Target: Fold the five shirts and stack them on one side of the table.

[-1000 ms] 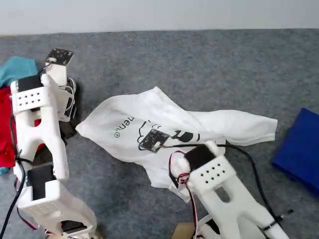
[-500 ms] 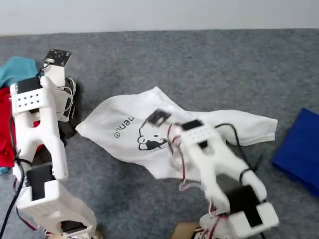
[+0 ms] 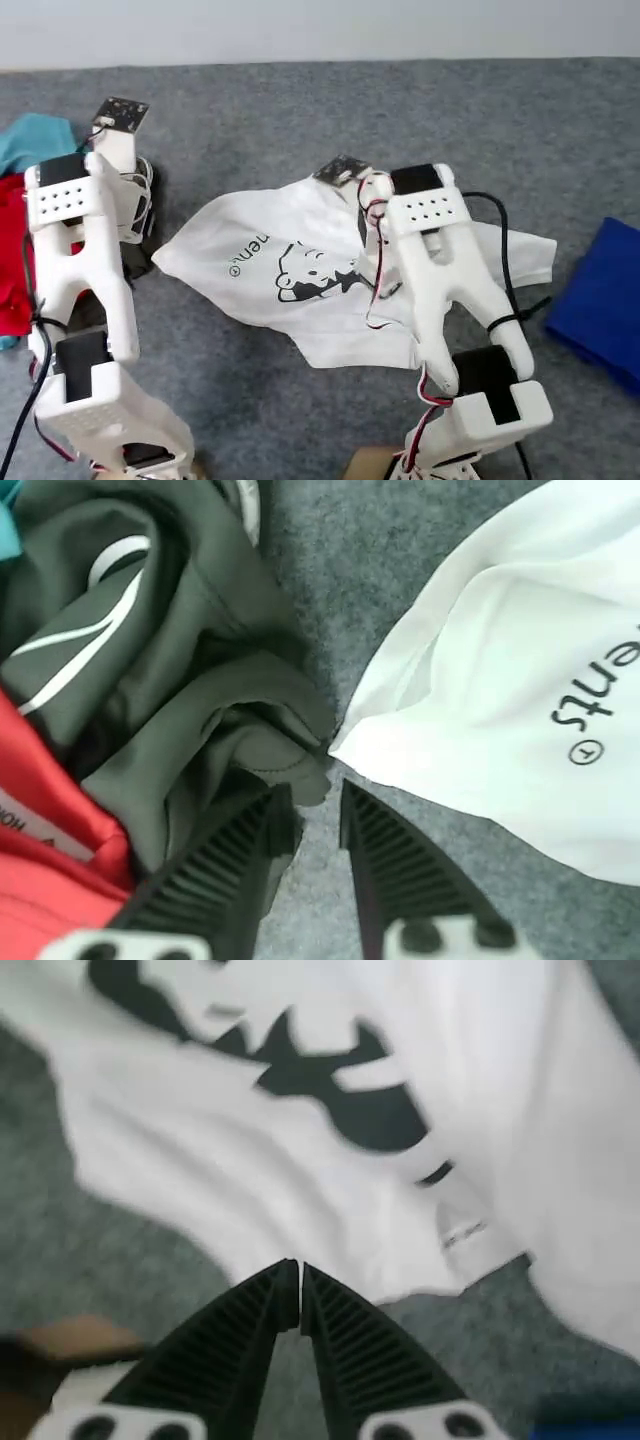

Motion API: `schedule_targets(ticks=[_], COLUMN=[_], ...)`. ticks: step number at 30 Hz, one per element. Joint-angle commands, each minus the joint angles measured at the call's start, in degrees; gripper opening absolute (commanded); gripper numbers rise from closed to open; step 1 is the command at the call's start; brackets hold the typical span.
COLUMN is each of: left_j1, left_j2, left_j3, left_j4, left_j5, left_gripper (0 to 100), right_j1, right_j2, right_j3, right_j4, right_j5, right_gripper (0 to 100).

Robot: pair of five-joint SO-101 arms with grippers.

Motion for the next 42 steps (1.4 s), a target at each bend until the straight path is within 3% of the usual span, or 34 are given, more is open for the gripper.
schedule_targets(ticks=[1, 12, 16, 20, 42], left_j1=[1.1, 1.2, 1.2, 1.1, 1.3], left_j2=[-3.2, -3.0, -2.8, -2.8, -2.8], left_j3=[-0.1, -0.1, -0.1, -0.1, 2.3], left_j4=[-0.8, -0.8, -0.9, -0.9, -3.3], left_j5=[0.6, 0.6, 0.6, 0.4, 0.6], left_gripper=[9, 9, 9, 9, 9], right_j1=[-1.7, -2.9, -2.9, -3.0, -2.7], right_j2=[-1.3, -18.3, -21.7, -22.2, -15.3], right_j3=[-3.3, 23.0, 29.8, 33.6, 46.2], right_j4=[6.3, 3.0, -0.8, -4.4, -27.2], right_j5=[4.7, 16.9, 20.9, 21.5, 24.0], right_gripper=[0.9, 1.4, 10.5, 20.6, 21.0])
